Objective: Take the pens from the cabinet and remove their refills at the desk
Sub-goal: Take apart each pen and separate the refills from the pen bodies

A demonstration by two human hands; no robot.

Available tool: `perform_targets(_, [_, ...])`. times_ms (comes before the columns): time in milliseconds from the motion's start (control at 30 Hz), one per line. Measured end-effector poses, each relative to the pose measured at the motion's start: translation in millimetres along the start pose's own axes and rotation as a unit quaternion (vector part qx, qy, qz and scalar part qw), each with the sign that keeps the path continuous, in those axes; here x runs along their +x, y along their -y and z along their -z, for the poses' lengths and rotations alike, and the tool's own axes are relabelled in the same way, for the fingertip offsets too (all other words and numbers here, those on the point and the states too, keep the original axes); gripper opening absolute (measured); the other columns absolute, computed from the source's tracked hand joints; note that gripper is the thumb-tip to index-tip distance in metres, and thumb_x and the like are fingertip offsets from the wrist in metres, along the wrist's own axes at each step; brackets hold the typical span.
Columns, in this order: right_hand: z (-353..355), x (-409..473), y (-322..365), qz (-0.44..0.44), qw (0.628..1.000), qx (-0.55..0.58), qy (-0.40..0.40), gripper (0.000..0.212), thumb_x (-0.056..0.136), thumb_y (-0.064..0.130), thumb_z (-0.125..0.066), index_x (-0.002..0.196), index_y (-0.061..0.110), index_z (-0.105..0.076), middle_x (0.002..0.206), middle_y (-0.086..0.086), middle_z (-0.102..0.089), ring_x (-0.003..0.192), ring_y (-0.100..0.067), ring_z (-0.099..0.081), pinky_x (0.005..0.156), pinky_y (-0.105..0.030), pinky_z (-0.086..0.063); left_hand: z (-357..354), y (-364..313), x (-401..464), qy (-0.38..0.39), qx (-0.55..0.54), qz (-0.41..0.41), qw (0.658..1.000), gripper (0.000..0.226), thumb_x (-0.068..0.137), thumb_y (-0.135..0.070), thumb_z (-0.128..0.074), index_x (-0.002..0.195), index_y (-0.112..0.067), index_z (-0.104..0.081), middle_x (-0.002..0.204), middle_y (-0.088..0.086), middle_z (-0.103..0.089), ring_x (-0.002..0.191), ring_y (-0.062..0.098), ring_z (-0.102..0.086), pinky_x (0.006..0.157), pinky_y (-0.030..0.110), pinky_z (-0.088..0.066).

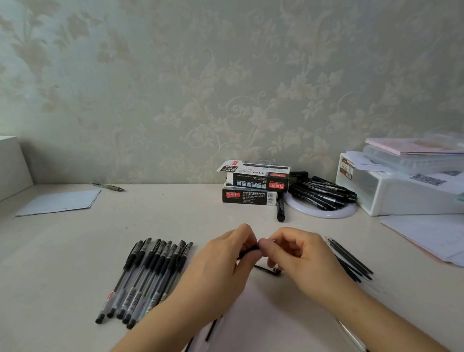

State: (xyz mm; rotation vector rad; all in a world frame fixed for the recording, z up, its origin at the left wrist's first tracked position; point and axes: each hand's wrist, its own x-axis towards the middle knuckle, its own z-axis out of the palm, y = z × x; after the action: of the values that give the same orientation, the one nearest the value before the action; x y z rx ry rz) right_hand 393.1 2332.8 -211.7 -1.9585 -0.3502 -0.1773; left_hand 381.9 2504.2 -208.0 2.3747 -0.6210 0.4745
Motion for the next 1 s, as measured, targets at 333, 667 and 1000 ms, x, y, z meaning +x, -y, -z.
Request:
perform_targets(333, [3.6,1.0,0.0,-0.015,0.998,0.062,0.023,0.022,0.09,0.029,-0.067,0.078,0.012,-0.073,0.067,-0.009,-0.069,0.058,-0.005,-0.057,0.06,-0.013,-0.047,1.3,5.0,1.7,0.022,-0.022,-0.003,1.0,0.013,0.097,-0.031,-0.051,0.091,-0.024,-0.061,0.079,-0.012,-0.061,0.071,0.004,-0.051,0.064,0.021,-0.041])
perform_targets(667, [3.1,1.2,-1.5,-0.009,0.997,0.066,0.036,0.015,0.09,0.019,-0.069,0.091,0.033,-0.074,0.086,0.012,-0.073,0.066,-0.002,-0.062,0.063,-0.013,-0.049,-2.3,8.2,0.1,0.023,-0.003,0.026,0.999,0.02,0.097,-0.042,-0.045,0.088,-0.028,-0.056,0.063,-0.012,-0.052,0.06,0.0,-0.048,0.052,0.017,-0.03])
perform_targets(1000, [6.1,2.5,-3.4,0.003,0.999,0.038,0.035,0.011,0.09,0.022,-0.068,0.083,0.029,-0.072,0.077,0.005,-0.074,0.065,-0.004,-0.063,0.066,-0.017,-0.052,-1.1,2.4,-3.1,0.042,-0.017,0.005,0.999,0.017,0.097,-0.04,-0.05,0.095,-0.026,-0.04,0.076,-0.003,-0.059,0.064,0.015,-0.049,0.064,0.038,-0.045])
